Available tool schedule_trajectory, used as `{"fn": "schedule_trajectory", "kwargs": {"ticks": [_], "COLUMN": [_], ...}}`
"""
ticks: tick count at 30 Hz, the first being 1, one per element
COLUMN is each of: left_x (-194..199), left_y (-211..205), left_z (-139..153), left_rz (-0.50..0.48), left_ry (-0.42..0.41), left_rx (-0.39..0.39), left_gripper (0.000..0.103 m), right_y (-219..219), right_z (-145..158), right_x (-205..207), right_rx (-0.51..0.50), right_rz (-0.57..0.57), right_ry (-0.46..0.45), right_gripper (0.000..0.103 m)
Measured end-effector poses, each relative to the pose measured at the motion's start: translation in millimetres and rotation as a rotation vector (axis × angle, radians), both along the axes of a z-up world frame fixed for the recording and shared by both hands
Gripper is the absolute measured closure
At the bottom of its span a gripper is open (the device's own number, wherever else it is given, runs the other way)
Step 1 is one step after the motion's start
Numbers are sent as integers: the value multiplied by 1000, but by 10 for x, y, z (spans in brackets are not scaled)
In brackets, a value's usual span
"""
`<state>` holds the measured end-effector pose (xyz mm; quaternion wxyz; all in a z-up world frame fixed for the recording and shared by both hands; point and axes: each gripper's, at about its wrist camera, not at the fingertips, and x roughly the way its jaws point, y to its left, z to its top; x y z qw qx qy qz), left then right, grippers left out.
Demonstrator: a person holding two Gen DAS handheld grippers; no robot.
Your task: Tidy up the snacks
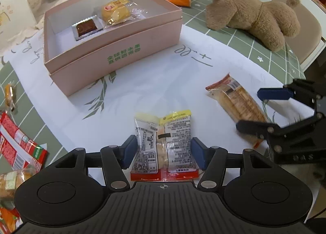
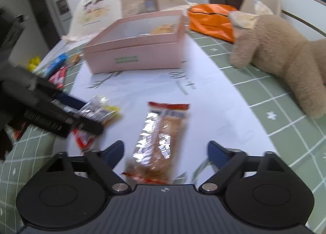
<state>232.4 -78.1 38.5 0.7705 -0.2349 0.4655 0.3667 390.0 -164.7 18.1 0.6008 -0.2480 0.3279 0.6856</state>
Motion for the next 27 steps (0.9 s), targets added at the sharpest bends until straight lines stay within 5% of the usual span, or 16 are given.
{"fn": "schedule_trajectory", "kwargs": {"ticks": [3, 5, 10, 13, 20, 21, 23, 27], "left_x": [-7, -38, -358, -626, -829, -818, -723, -753], "left_y": [-74, -114, -306, -276, 670, 890, 1341, 1534], "left_z": [4, 20, 225, 653, 1723, 1736, 1610, 1282], "left_rz": [41, 66, 141, 197, 235, 262, 321, 303], "left_ry": [6, -4, -131, -302, -606, -605, -530, -622], "left_rx": [2, -14, 15, 54, 167, 156, 84, -12], "left_gripper": [40, 45, 50, 50, 46, 46, 49, 49], "right_y": [38, 34, -55, -80, 604, 821, 1200, 1562], "right_z": [14, 54, 419, 776, 1727, 1819, 1886, 1785], "right_x": [-128, -242, -260, -159, -48, -60, -89, -137], "right_rx": [-26, -37, 11, 89, 258, 263, 247, 180], "right_rz": [40, 103, 162, 145, 88, 84, 65, -38], "right_ry": [-106, -155, -122, -98, 60, 78, 89, 11], "right_gripper": [39, 68, 69, 69, 68, 66, 39, 36]}}
